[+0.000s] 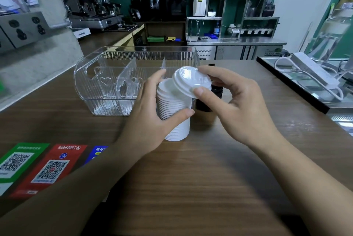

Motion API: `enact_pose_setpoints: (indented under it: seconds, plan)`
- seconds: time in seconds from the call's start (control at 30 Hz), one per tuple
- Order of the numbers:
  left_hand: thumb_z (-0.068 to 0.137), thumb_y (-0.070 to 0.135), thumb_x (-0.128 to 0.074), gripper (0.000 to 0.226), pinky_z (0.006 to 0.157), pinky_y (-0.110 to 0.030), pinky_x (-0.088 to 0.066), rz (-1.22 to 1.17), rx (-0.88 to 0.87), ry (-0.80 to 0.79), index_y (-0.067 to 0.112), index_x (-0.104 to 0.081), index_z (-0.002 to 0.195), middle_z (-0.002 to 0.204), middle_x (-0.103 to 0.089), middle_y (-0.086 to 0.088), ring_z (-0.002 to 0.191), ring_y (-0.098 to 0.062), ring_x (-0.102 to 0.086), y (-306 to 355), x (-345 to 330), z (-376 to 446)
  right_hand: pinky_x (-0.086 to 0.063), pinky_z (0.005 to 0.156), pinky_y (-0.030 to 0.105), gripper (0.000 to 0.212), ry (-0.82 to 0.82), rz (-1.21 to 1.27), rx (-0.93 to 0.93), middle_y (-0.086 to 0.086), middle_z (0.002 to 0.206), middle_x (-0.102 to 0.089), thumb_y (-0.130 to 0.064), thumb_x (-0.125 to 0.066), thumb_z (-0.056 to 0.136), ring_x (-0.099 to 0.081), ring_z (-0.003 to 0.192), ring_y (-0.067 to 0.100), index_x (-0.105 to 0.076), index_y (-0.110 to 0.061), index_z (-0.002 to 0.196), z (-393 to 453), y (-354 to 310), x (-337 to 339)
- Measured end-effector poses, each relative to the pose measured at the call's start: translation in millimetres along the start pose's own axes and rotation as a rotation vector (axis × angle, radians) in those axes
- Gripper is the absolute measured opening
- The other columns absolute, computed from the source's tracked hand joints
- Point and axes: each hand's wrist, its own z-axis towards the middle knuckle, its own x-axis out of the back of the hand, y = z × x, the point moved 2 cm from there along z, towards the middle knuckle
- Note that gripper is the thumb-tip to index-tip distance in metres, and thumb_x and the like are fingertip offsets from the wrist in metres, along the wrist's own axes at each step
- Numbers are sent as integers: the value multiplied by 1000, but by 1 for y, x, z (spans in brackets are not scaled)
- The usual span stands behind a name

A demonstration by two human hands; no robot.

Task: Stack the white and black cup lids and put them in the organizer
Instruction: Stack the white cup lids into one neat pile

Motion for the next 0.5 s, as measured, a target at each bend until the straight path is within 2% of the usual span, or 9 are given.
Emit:
enact_pose_setpoints:
  seconds: [0.1, 0.23, 0.33, 0.5]
  plan:
    - [86, 64, -90, 110, 124, -43, -50, -30, 44, -18, 38, -32, 175, 159, -58, 19, 147, -2, -58, -1, -3, 0, -47, 93, 11, 40, -16, -24, -32, -17, 113, -76, -36, -82, 99, -69, 103, 0, -76, -21, 136, -1, 0, -3]
    - [89, 59, -89, 108, 120, -41, -56, -179, 49, -138, 35, -31, 177, 161, -61, 23, 146, -2, -62, 4, -10, -4, -47, 95, 13, 36, -41, -75, 10, -15, 119, -75, -36, -79, 102, -69, 111, 2, -77, -19, 133, -1, -1, -6]
    - [91, 55, -92, 112, 126, -49, -50, -247, 47, -196, 35, -27, 179, 167, -58, 18, 154, -9, -59, 1, -16, -6, -51, 101, 20, 34, -80, -104, 28, -14, 125, -75, -37, -75, 104, -69, 120, 4, -77, -19, 134, 0, -2, -7]
    - [90, 46, -92, 116, 130, -52, -46, -324, 67, -221, 34, -22, 182, 171, -55, 16, 158, -11, -56, -3, -15, -4, -53, 103, 21, 31, -160, -51, 10, -18, 127, -76, -32, -73, 106, -70, 122, 2, -76, -21, 134, 1, -1, -5]
